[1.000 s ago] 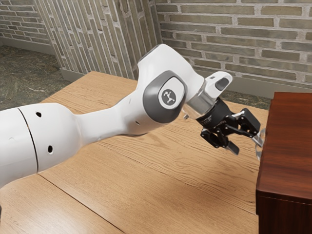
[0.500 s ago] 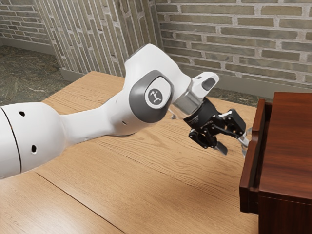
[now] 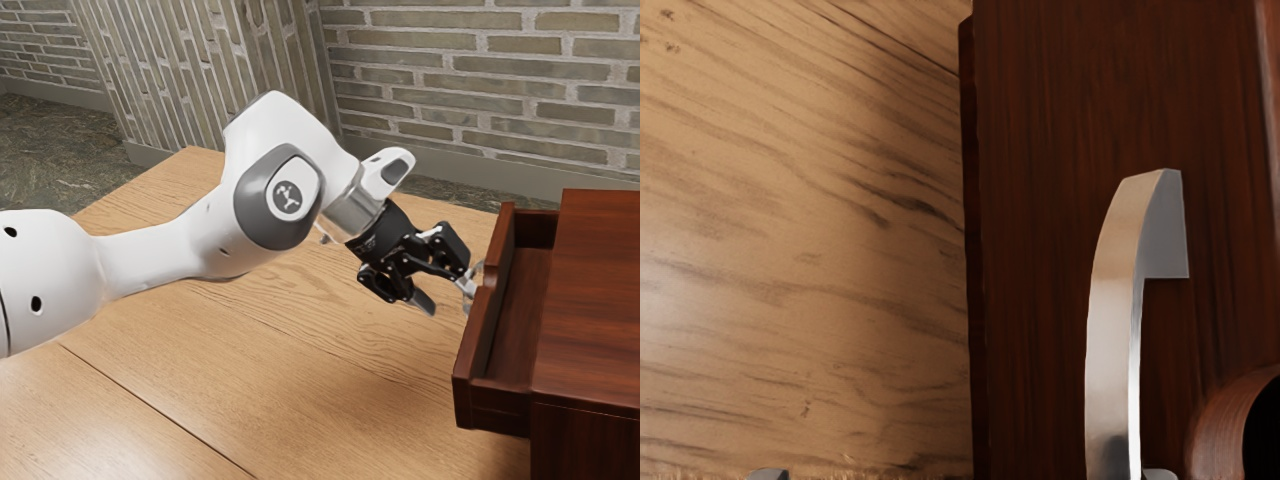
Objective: Pull the drawer handle with one arm to open the drawer
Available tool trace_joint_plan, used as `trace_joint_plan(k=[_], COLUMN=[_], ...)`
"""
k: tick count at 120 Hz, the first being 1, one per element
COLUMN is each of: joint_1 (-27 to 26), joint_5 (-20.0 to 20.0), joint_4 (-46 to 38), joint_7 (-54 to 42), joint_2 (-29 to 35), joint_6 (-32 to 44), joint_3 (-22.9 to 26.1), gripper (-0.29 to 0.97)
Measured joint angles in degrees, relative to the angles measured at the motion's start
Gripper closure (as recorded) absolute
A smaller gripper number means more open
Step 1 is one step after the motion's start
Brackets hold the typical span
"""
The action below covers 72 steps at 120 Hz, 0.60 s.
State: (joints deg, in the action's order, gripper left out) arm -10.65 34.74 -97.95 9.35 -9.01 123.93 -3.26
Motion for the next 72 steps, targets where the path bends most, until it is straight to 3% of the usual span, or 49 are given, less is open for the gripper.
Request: trace_joint_plan(k=[72], joint_1=[0.0], joint_5=[-0.1], joint_4=[-5.0], joint_7=[0.0], joint_2=[4.3], joint_6=[-0.1], joint_3=[-3.7], gripper=[0.26])
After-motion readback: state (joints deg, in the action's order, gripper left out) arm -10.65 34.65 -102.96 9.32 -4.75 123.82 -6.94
